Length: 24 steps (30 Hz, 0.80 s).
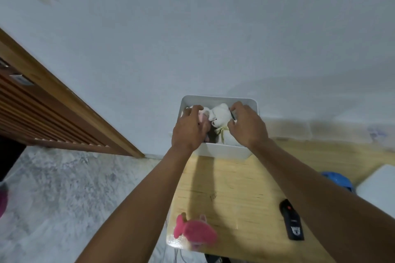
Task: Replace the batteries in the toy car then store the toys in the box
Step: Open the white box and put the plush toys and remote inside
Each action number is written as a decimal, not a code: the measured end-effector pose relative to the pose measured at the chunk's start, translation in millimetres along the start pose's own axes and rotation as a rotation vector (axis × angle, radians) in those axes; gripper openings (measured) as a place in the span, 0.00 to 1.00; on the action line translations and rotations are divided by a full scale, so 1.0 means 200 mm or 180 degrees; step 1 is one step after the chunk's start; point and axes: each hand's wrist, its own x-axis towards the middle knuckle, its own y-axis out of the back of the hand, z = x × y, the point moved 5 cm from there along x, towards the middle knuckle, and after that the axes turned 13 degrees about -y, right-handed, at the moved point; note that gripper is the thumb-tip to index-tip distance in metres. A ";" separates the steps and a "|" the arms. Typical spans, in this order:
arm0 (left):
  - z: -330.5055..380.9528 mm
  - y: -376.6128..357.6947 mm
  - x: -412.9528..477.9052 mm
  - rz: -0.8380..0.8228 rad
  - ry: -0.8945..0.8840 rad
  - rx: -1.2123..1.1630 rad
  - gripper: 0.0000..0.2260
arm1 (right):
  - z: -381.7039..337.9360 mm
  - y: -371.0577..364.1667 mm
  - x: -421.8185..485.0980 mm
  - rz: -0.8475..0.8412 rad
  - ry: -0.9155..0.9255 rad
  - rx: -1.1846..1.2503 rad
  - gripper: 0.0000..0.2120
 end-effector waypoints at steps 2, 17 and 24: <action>0.05 0.02 -0.02 -0.0018 -0.0201 -0.0058 0.14 | 0.01 0.09 -0.08 0.0381 0.0219 0.0168 0.11; 0.03 -0.39 -0.91 -0.3338 0.0163 -0.0242 0.33 | 1.05 -0.15 -0.84 -0.1398 -0.1913 -0.1341 0.35; -0.08 -0.45 -1.05 -0.3079 0.0403 -0.0038 0.20 | 1.07 -0.20 -0.91 -0.1185 -0.1835 -0.0936 0.30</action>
